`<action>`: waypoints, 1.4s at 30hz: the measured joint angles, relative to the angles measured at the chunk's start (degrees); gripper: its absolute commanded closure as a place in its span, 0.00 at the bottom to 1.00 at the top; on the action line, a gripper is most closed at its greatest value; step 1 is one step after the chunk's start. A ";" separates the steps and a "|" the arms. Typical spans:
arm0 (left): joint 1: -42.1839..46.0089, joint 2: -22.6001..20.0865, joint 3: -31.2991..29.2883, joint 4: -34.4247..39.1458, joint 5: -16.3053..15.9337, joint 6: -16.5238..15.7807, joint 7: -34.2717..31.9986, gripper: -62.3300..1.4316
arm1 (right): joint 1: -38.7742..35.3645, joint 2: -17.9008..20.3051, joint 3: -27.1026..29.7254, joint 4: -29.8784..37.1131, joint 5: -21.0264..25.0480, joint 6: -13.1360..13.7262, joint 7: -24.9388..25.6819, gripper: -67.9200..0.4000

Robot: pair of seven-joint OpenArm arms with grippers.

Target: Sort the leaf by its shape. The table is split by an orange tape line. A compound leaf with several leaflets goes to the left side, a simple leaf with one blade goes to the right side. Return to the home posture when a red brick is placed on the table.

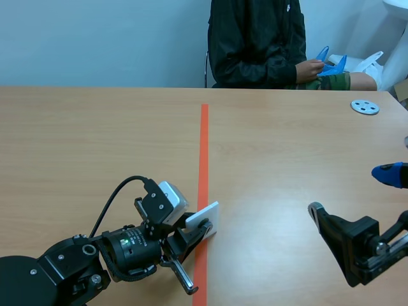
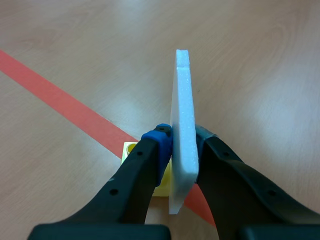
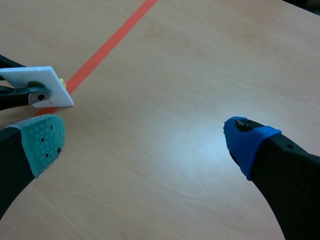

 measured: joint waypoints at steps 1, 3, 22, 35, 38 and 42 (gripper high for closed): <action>0.00 0.00 0.00 0.00 0.00 0.00 0.00 0.92 | 0.00 0.00 0.00 0.00 0.00 0.00 0.00 0.00; 0.00 0.00 0.00 0.00 0.00 0.00 0.00 0.92 | 0.00 0.00 0.00 0.00 0.00 0.00 -0.02 0.00; 2.82 -4.33 -19.45 16.74 -9.70 0.15 10.21 0.92 | 0.00 0.00 0.00 0.00 -0.17 0.00 -0.24 0.00; 2.51 -10.34 -28.89 14.62 -17.77 8.24 12.94 0.91 | 0.00 0.00 0.00 0.00 -0.17 0.00 -0.90 0.00; 1.25 -11.23 -29.40 10.62 -19.85 8.85 12.92 0.91 | 0.00 0.00 0.00 0.00 -0.17 0.00 -0.90 0.00; -1.44 -11.17 -29.75 3.17 -22.91 8.98 12.44 0.91 | 0.00 0.00 0.00 0.00 -0.17 0.00 -0.90 0.00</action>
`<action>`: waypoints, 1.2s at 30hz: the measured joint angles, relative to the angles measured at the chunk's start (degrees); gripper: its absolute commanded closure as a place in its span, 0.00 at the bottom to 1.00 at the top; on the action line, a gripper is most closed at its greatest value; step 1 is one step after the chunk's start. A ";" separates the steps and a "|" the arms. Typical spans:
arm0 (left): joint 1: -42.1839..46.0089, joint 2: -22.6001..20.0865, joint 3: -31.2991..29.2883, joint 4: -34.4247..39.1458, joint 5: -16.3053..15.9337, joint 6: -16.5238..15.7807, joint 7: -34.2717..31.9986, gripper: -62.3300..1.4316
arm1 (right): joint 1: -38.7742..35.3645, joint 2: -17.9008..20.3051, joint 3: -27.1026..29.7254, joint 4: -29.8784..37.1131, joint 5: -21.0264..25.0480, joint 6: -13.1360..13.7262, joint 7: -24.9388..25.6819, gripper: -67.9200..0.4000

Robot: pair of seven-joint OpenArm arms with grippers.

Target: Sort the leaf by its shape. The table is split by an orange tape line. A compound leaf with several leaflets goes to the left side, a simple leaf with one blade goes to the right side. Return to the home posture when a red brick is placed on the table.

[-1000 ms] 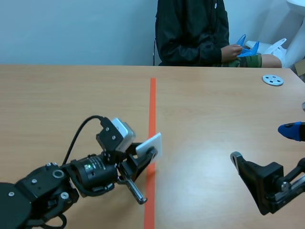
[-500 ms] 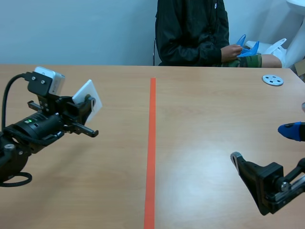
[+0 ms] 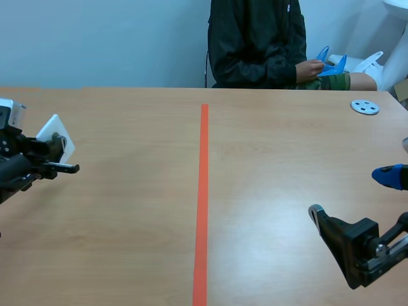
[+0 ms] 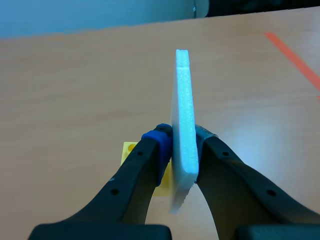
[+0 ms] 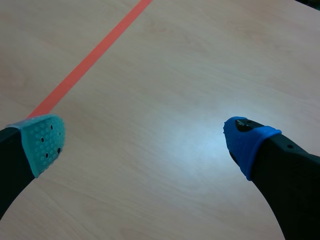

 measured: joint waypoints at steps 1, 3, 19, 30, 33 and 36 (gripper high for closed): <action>-0.70 0.04 0.00 -1.88 -0.63 0.02 -0.28 0.91 | 0.00 0.00 0.00 0.00 0.00 0.00 0.00 0.00; -2.10 0.07 0.00 -5.29 -2.32 0.00 -1.66 0.91 | 0.00 0.00 0.00 0.00 0.00 0.00 0.00 0.00; -9.46 0.52 0.00 -26.47 -4.37 0.00 -9.44 0.91 | 0.00 0.00 0.00 0.00 0.00 0.00 -0.15 0.00; -9.33 0.52 0.00 -26.03 -4.37 0.00 -9.46 0.75 | 0.00 0.00 0.00 0.00 0.00 0.00 -0.15 0.00; -9.33 0.52 0.00 -25.97 -4.37 0.00 -9.46 0.72 | 0.00 0.00 0.00 0.00 0.00 0.00 -0.15 0.00; -9.33 0.52 0.00 -25.97 -4.37 0.00 -9.46 0.71 | 0.00 0.00 0.00 0.00 0.00 0.00 -0.15 0.00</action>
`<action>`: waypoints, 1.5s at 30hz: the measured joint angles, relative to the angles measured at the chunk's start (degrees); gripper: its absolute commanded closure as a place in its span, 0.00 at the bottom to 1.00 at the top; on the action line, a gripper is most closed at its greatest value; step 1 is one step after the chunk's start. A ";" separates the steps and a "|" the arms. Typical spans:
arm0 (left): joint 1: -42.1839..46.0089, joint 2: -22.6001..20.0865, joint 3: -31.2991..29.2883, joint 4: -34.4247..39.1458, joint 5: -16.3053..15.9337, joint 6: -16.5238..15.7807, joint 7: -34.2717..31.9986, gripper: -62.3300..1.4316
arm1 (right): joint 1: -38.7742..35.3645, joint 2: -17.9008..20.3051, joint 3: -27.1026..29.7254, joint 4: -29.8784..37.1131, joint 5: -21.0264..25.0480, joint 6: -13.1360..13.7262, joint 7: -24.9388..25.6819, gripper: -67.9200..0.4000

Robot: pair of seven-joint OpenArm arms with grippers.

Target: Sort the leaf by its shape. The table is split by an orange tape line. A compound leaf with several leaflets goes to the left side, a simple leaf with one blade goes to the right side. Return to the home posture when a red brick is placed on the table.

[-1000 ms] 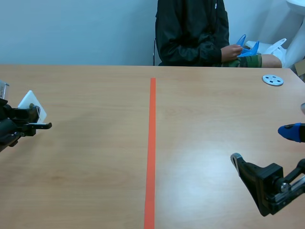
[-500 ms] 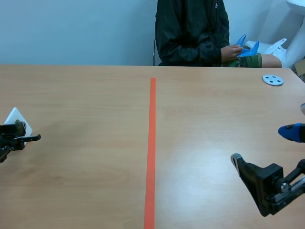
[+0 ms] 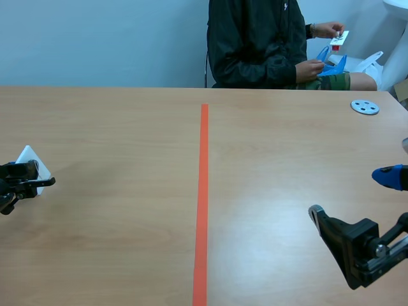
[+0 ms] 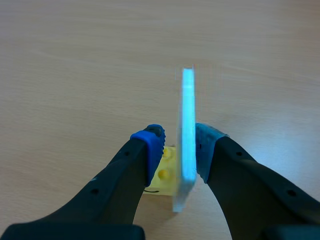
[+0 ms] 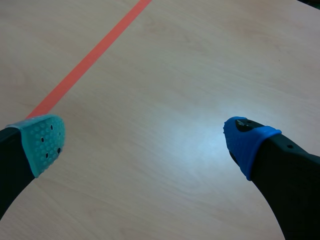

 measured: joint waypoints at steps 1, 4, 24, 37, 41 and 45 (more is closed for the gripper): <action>0.00 0.00 0.00 0.00 0.00 0.00 0.00 0.70 | 0.00 0.00 0.00 0.00 0.00 0.00 0.00 0.00; 0.00 0.00 0.00 0.00 0.02 0.00 -0.02 0.49 | 0.00 0.00 0.00 0.00 0.00 0.00 0.00 0.00; 16.06 -9.62 0.00 28.96 0.13 -4.87 -1.90 0.01 | 0.00 0.00 0.00 0.00 0.00 0.00 -0.22 0.00; 38.73 -11.43 0.00 64.81 4.79 -11.21 8.04 0.01 | 0.00 0.00 0.00 0.00 0.00 0.00 -0.22 0.00; 42.75 -11.43 0.00 71.91 6.73 -11.76 11.72 0.01 | 0.00 0.00 0.00 0.00 0.00 0.07 -0.22 0.00; 45.81 -11.15 0.00 74.69 9.20 -16.24 12.66 0.01 | 0.00 0.00 0.00 0.00 0.00 0.20 -0.22 0.00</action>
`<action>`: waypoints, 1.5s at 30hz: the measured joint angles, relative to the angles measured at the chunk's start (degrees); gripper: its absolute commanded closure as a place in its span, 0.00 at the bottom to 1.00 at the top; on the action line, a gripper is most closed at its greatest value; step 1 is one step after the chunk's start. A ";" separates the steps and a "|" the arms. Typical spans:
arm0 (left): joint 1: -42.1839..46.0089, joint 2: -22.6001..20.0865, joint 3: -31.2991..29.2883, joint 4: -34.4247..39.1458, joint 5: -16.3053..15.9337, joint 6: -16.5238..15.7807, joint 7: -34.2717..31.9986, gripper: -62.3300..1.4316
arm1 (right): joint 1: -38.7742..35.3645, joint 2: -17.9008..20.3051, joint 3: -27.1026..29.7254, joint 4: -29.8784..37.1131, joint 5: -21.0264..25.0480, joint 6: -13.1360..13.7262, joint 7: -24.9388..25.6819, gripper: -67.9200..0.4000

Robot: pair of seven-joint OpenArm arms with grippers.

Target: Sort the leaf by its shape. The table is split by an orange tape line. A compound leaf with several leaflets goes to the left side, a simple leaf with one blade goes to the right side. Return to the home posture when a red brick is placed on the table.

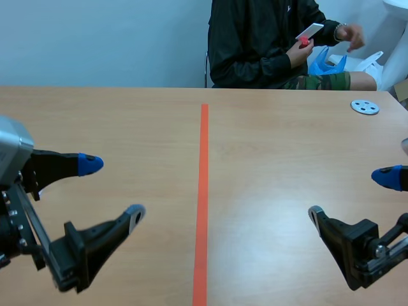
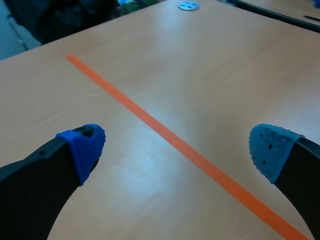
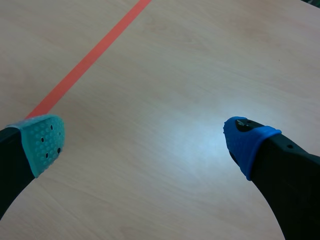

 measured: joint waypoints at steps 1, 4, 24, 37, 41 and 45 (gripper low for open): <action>0.46 0.35 0.00 0.02 0.61 -1.11 0.35 0.01 | 0.00 0.00 0.00 0.00 0.00 0.00 0.00 0.00; 1.03 2.21 0.00 -0.13 0.68 -3.93 1.68 0.01 | 0.00 0.00 0.00 0.00 0.00 0.00 0.00 0.00; 0.52 7.91 0.00 -0.76 0.50 -3.10 2.45 0.01 | 0.00 0.00 0.00 0.00 0.00 0.02 -0.02 0.00; 0.52 7.91 0.00 -0.76 0.50 -3.10 2.45 0.01 | 0.00 0.00 0.00 0.00 0.00 0.02 -0.02 0.00; 0.52 7.91 0.00 -0.76 0.50 -3.10 2.45 0.01 | 0.00 0.00 0.00 0.00 0.00 0.02 -0.02 0.00; 0.52 7.91 0.00 -0.76 0.50 -3.10 2.45 0.01 | 0.00 0.00 0.00 0.00 0.00 0.02 -0.02 0.00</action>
